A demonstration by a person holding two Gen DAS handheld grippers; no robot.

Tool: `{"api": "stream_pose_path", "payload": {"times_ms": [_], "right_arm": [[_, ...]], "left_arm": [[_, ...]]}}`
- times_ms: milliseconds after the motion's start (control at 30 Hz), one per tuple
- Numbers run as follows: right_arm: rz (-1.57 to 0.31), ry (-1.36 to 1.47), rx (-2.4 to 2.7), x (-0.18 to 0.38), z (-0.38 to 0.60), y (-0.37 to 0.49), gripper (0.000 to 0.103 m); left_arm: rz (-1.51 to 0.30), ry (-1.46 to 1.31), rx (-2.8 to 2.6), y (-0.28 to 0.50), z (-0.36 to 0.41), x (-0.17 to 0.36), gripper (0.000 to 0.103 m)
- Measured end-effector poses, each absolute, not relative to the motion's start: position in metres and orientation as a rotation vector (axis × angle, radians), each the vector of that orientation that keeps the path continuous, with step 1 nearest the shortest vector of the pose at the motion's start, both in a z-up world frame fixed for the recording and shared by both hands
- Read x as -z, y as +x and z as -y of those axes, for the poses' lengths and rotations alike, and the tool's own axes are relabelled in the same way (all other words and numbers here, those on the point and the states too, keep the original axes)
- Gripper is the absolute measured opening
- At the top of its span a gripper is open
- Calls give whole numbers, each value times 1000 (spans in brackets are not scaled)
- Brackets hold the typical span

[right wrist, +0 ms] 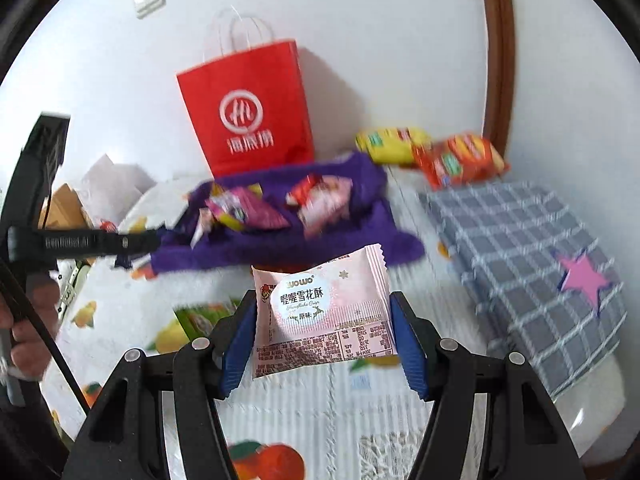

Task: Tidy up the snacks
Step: 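Carry the pink pastry packet with the right tool while the left tool carries a blue packet to the towel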

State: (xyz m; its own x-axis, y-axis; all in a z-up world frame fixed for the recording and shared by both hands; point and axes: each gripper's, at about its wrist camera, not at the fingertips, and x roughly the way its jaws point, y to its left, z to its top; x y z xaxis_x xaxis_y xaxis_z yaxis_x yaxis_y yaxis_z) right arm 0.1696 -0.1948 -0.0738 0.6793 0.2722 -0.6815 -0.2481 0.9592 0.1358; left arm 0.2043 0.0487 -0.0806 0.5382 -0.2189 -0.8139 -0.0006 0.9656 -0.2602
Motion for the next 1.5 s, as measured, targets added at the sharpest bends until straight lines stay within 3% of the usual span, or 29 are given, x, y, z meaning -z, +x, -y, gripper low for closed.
{"api": "stream_pose_path", "payload": {"times_ms": [467, 900, 1500], "right_arm": [[-761, 139, -369, -3, 173, 249, 63], [-861, 87, -369, 30, 145, 336, 63], [-871, 35, -439, 49, 99, 404, 64]], "left_arm": [[-888, -295, 100, 230, -82, 29, 42], [-905, -319, 114, 311, -78, 45, 42], [-941, -383, 57, 338, -119, 80, 42]]}}
